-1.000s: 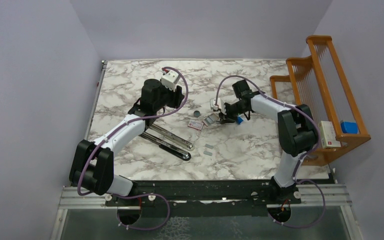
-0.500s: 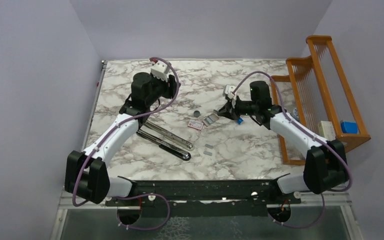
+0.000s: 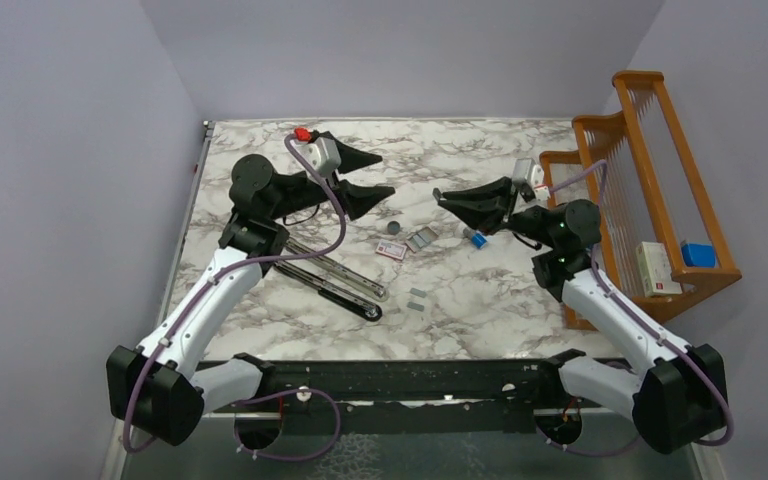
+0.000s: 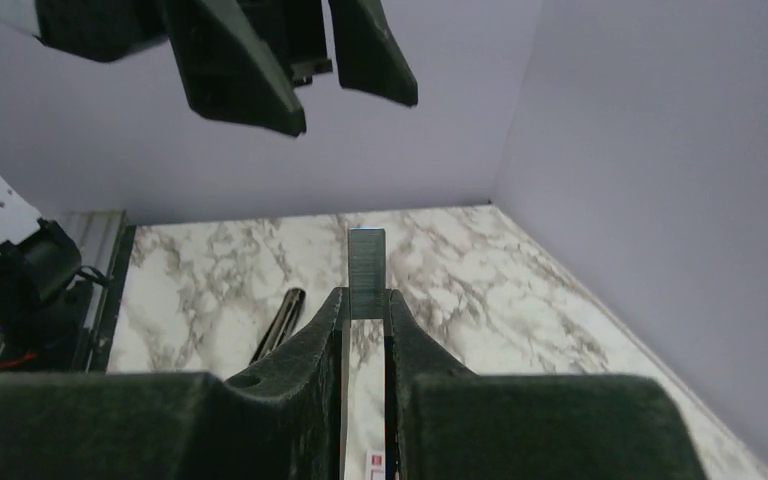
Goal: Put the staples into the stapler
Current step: Pick up the staple from the center of the board.
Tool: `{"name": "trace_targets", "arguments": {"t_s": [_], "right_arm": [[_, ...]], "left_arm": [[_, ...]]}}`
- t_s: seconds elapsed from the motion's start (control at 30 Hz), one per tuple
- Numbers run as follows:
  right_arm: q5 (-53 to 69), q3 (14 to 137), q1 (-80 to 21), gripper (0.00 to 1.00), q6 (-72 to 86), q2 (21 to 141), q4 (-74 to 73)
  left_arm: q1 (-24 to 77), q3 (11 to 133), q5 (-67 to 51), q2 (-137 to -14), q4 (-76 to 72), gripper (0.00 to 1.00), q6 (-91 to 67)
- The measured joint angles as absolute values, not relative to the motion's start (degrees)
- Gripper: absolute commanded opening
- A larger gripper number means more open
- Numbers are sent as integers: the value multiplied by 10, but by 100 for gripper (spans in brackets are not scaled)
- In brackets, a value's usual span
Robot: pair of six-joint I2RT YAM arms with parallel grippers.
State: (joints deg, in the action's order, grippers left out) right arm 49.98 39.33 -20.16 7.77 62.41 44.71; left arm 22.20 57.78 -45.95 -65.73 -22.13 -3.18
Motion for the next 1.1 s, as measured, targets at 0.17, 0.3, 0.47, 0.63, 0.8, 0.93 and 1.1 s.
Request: {"name": "trace_targets", "arguments": {"t_s": [0.17,0.3,0.47,0.63,0.8,0.93,1.1], "right_arm": [[507,393,-208,17,141,611,560],[527,411,-223,17,165,609,611],[548,432,-240,17,180,609,650],[565,442,-252,17,184,606,666],[570,446,-256,17,184,606,667],[573,446,-260,17,184,606,668],[574,448,-263,17,184,606,668]], "left_arm": [[265,598,-536,-656,-244,68,-28],[316,613,-551,-654,-257,68,-17],[357,625,-552,-659,-279,68,-10],[365,630,-551,-668,-299,67,-8],[369,630,-551,-668,-315,61,-11],[377,630,-553,-668,-325,57,-15],[389,630,-562,-668,-336,53,-17]]}}
